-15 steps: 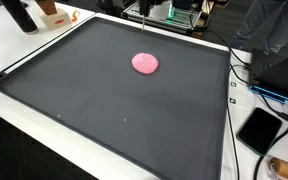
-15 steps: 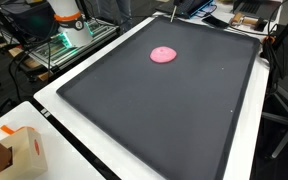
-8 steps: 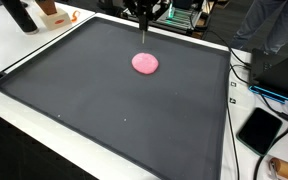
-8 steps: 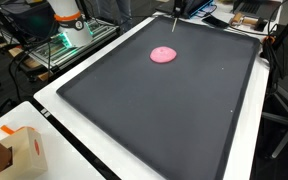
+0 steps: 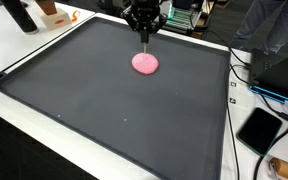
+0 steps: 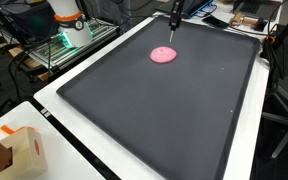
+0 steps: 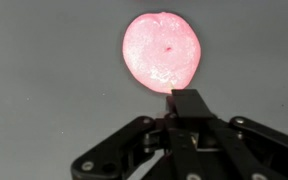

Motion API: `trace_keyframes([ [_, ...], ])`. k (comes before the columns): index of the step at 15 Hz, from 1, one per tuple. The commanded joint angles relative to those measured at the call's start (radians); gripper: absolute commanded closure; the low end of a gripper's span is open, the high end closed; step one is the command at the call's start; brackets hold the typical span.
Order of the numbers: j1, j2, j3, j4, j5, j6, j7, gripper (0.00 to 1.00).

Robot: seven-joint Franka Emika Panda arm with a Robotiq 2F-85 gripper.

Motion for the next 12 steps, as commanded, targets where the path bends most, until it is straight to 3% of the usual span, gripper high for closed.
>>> trace_keyframes([
  [1,-0.017,-0.002,0.014,-0.057,0.046,0.065,-0.070,0.97],
  [12,-0.032,0.040,0.021,-0.090,0.076,0.163,-0.177,0.97],
])
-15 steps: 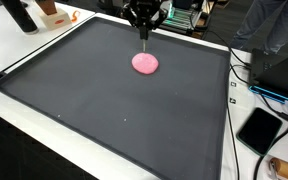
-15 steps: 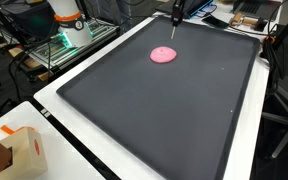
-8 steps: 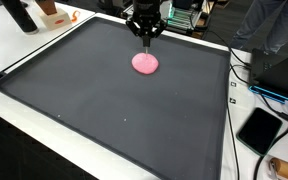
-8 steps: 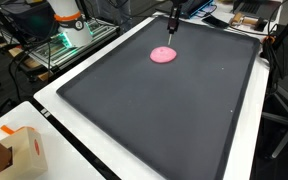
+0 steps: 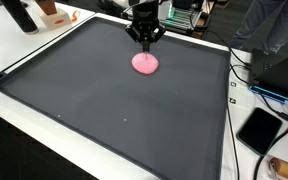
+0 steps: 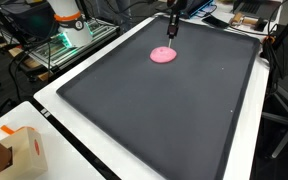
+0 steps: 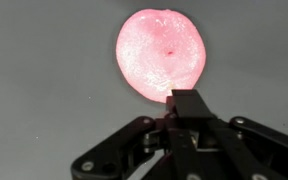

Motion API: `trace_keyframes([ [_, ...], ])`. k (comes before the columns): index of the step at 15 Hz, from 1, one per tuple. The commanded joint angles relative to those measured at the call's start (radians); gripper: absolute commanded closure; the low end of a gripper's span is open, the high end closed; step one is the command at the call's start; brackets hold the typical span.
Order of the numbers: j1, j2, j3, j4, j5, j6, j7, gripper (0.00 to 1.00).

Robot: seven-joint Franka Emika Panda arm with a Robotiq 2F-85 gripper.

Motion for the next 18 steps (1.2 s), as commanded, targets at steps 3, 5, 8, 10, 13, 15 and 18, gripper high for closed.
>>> trace_keyframes([
  [3,-0.027,0.014,0.020,-0.017,0.051,0.034,-0.068,0.97],
  [5,-0.029,0.021,0.021,-0.015,0.059,0.035,-0.078,0.97],
  [8,-0.032,0.031,0.022,-0.012,0.067,0.039,-0.088,0.97],
  [10,-0.033,0.037,0.023,-0.011,0.067,0.048,-0.089,0.97],
  [13,-0.037,0.049,0.025,-0.009,0.067,0.057,-0.090,0.97],
  [15,-0.039,0.056,0.027,-0.007,0.067,0.058,-0.091,0.97],
  [18,-0.040,0.069,0.027,0.000,0.067,0.054,-0.083,0.97],
])
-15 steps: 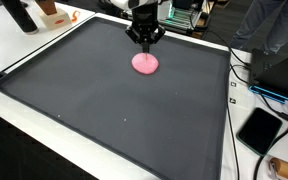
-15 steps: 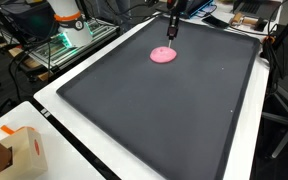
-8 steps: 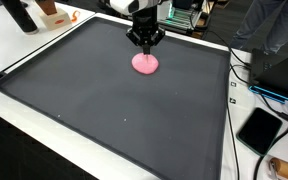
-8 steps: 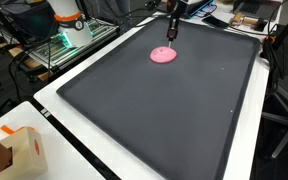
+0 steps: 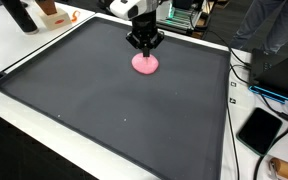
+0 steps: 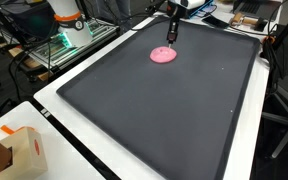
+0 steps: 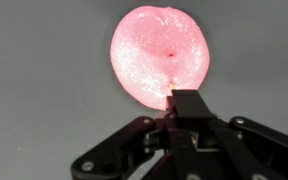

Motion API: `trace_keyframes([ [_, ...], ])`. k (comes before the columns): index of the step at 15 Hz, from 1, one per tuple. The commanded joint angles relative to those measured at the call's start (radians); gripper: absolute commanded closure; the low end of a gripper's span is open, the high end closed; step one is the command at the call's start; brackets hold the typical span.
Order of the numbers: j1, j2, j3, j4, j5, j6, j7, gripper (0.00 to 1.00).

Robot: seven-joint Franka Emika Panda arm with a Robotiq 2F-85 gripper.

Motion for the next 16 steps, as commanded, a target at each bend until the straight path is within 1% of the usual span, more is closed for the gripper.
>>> trace_keyframes([
  [1,-0.018,0.019,0.013,-0.001,0.029,0.016,-0.023,0.97],
  [12,-0.032,0.072,0.019,0.027,0.060,0.011,-0.039,0.97],
  [16,-0.030,0.073,0.013,0.032,0.051,0.009,-0.017,0.97],
])
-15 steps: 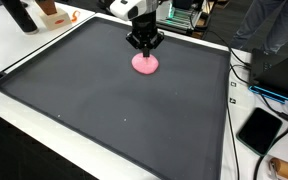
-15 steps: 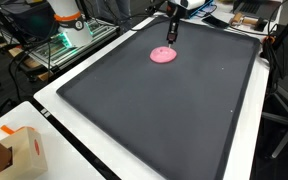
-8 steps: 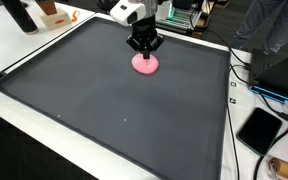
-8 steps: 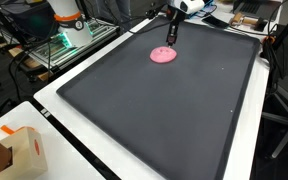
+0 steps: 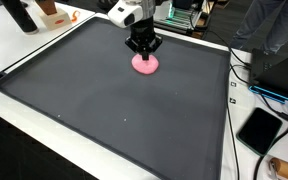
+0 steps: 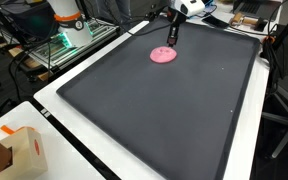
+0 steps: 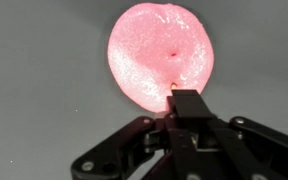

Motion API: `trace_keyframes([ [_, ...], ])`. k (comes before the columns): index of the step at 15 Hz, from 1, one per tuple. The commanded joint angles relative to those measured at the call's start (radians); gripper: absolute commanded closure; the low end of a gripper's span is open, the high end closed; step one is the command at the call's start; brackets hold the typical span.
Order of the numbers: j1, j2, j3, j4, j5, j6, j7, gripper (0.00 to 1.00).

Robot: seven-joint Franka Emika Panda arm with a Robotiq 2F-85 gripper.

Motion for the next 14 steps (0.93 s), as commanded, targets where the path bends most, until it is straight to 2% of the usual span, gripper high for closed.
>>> trace_keyframes([
  [1,-0.012,0.023,0.009,0.007,0.021,0.006,-0.006,0.97],
  [14,-0.003,-0.076,0.002,0.008,0.021,-0.095,0.080,0.97],
])
